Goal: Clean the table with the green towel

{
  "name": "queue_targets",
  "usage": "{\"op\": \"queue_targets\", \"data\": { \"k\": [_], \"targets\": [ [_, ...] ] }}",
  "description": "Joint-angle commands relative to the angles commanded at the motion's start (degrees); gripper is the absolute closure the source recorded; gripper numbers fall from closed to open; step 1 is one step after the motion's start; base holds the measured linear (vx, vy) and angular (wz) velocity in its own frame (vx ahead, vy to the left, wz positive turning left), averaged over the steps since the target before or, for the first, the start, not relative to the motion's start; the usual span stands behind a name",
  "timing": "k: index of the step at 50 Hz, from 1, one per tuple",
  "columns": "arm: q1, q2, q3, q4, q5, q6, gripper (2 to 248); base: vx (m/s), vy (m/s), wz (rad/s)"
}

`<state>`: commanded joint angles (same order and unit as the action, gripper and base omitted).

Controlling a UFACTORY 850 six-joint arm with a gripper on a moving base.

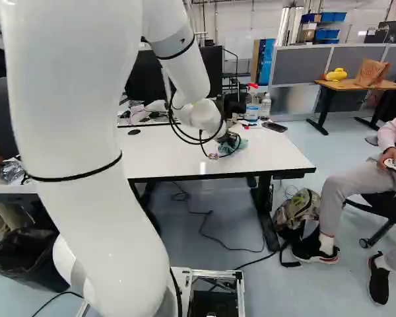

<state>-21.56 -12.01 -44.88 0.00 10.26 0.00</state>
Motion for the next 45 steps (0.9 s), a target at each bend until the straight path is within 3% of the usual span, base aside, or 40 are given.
{"op": "queue_targets", "data": {
  "k": [45],
  "targets": [
    [0.0,-1.04,-0.25,0.0,-0.23,0.0,200,0.0,0.0,0.0]
  ]
}}
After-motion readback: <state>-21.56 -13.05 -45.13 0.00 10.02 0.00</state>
